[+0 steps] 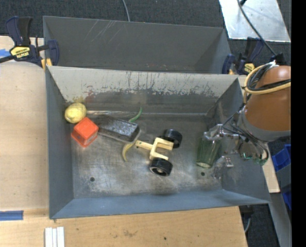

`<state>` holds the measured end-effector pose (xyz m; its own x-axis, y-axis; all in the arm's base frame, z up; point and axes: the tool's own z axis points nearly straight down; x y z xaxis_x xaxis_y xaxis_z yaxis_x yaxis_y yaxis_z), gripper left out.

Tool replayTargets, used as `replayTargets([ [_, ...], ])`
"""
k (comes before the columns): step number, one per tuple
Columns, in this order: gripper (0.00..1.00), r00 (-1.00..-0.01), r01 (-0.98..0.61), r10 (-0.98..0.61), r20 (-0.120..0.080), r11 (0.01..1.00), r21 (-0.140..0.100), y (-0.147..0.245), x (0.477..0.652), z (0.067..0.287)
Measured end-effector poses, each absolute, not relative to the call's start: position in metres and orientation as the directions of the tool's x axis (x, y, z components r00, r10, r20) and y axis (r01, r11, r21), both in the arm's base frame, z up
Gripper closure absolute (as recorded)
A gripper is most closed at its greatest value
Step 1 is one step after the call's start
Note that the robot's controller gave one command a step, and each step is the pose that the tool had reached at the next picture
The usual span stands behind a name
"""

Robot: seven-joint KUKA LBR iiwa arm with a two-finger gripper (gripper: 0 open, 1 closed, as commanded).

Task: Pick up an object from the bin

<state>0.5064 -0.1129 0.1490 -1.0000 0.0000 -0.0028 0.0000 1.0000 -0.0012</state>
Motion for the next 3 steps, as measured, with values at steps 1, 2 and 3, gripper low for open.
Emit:
replayTargets([
  [1,1.0,-0.999,0.049,0.049,-0.015,0.999,0.008,-0.131,0.546,0.078],
  [2,1.0,-0.999,0.049,0.049,-0.015,0.999,0.008,-0.131,0.546,0.078],
  [3,1.0,-0.998,0.062,0.062,-0.002,0.998,0.0,-0.122,0.559,0.195],
])
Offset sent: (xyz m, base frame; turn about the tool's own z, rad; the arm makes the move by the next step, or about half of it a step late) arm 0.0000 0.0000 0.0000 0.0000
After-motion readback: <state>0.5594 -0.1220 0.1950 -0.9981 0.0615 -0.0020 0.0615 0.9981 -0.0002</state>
